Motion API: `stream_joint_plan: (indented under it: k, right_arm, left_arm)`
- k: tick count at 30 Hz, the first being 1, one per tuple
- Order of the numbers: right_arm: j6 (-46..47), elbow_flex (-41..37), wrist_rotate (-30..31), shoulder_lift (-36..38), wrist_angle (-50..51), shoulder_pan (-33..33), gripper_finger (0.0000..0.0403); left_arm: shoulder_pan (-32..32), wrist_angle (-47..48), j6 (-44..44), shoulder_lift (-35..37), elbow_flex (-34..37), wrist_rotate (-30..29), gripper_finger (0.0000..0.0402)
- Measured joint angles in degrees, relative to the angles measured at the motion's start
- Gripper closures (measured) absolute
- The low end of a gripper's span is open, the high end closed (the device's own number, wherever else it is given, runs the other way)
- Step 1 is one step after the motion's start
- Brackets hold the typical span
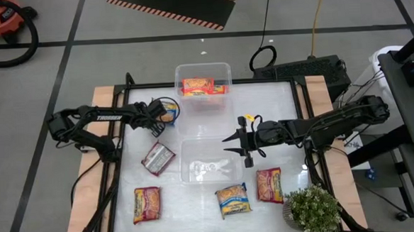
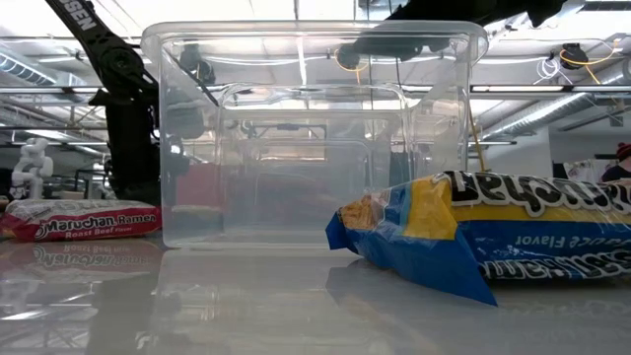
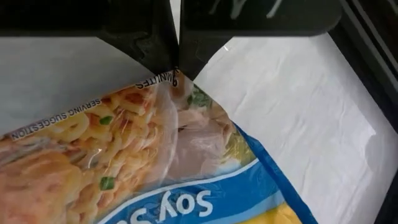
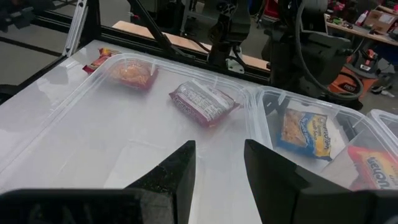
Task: Sort Maruchan noodles
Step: Put the top blue noodle pack into the middle transparent bin
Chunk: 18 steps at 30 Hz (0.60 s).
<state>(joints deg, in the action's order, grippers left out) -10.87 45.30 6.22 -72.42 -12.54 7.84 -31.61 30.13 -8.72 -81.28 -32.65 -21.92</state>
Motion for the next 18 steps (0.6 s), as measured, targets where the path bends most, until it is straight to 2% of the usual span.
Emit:
stream_joint_plan:
  k: [8, 18]
  right_arm:
    - [-0.3, 0.0, 2.6, 0.0, 0.0, 0.0, 0.0271]
    - [0.7, 0.0, 2.8, 0.0, 0.6, 0.0, 0.0271]
  left_arm:
    - [3.7, 0.5, -2.3, 5.2, -2.1, -6.7, 0.04]
    - [8.9, 0.2, -2.9, 17.2, -2.3, -12.0, 0.0401]
